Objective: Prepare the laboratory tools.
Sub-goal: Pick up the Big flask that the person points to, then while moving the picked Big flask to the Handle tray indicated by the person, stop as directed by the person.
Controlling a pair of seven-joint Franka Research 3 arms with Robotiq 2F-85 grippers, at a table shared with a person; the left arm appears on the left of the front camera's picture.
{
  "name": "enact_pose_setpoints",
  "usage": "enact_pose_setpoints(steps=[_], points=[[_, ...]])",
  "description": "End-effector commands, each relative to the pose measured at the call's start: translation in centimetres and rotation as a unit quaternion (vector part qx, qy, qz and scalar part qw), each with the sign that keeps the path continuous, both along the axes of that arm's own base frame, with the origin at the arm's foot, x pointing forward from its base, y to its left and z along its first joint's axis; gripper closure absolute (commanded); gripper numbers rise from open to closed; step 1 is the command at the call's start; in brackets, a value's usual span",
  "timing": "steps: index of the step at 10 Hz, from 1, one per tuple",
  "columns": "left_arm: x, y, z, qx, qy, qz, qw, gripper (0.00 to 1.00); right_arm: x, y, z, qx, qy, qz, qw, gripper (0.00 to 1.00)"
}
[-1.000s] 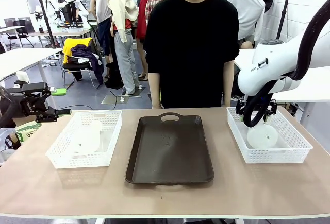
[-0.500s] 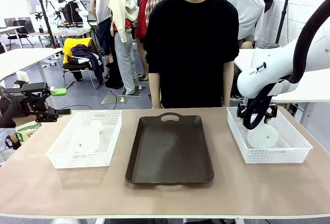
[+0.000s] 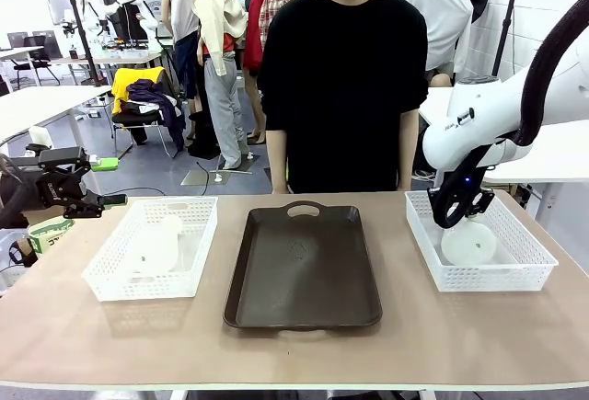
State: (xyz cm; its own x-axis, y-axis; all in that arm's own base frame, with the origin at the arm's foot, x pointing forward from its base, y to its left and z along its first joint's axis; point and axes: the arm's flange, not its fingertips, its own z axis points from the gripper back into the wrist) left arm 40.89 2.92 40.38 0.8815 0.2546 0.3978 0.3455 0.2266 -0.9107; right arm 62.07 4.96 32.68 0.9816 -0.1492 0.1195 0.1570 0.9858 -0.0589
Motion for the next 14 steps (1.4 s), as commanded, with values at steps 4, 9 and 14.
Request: enact_pose_setpoints(steps=[4, 9, 14], points=[[0.08, -0.06, 0.02, -0.015, -0.01, 0.006, 1.0, 0.0, 0.19, 0.1, 0.1, -0.008, -0.004, -0.031, 0.999, 1.0], [0.08, -0.06, 0.02, -0.015, -0.01, 0.006, 1.0, 0.0, 0.06, -0.02, 0.01, -0.001, 0.003, -0.001, 1.0, 1.0], [0.08, -0.06, 0.02, -0.015, -0.01, 0.006, 1.0, 0.0, 0.06, -0.02, 0.01, -0.001, 0.003, -0.001, 1.0, 1.0]])
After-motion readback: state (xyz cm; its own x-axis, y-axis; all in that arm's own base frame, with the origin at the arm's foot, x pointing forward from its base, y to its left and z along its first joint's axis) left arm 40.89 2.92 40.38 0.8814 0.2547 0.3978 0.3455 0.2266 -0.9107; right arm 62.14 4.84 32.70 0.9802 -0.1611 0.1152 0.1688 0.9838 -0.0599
